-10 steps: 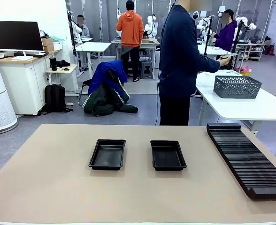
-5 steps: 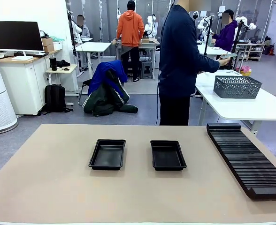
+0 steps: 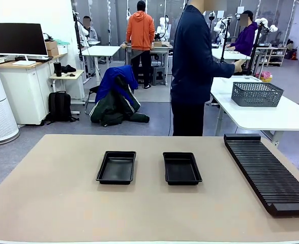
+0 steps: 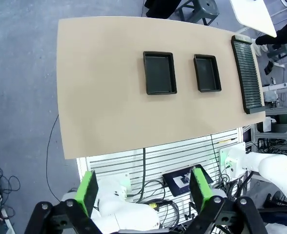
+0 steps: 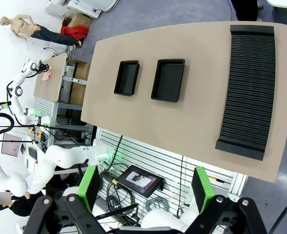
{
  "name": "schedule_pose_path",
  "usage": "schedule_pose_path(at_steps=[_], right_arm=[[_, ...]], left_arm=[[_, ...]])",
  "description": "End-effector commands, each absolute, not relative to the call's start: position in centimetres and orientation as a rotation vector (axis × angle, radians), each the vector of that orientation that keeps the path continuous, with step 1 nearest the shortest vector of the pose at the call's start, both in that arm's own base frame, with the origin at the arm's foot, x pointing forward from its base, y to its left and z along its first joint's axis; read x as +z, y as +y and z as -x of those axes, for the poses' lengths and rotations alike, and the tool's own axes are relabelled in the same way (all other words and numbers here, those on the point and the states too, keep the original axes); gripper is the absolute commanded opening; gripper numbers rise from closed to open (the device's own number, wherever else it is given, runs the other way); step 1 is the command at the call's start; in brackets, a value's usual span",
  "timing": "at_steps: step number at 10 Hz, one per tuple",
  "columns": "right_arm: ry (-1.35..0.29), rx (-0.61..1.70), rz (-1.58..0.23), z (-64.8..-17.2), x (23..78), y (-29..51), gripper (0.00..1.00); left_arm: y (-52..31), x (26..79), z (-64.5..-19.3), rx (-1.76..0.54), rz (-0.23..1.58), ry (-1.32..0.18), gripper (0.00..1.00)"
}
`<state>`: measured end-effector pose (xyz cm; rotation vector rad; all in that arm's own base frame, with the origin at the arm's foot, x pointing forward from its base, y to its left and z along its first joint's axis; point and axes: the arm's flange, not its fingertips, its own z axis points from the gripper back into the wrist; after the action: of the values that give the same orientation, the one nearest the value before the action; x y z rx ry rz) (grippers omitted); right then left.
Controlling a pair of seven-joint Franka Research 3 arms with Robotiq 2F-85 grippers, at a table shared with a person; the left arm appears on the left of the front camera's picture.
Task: Inspect and transfer BCBs to ESD trays.
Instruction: Pick up the Blank PCB from the PCB Rack and place it in the left ESD tray.
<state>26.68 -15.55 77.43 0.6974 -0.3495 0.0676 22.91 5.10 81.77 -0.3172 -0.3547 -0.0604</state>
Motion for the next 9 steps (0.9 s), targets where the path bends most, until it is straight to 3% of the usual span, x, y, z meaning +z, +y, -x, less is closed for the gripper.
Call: schedule_pose_path(at_steps=[1,9], right_arm=[[-0.351,0.073,-0.697,-26.58,77.53,-15.37,1.00],[-0.351,0.073,-0.697,-26.58,77.53,-15.37,1.00]], left_arm=[[5.14,81.75,-23.00,-0.058,0.317,-0.358,1.00],[5.14,81.75,-23.00,-0.058,0.317,-0.358,1.00]])
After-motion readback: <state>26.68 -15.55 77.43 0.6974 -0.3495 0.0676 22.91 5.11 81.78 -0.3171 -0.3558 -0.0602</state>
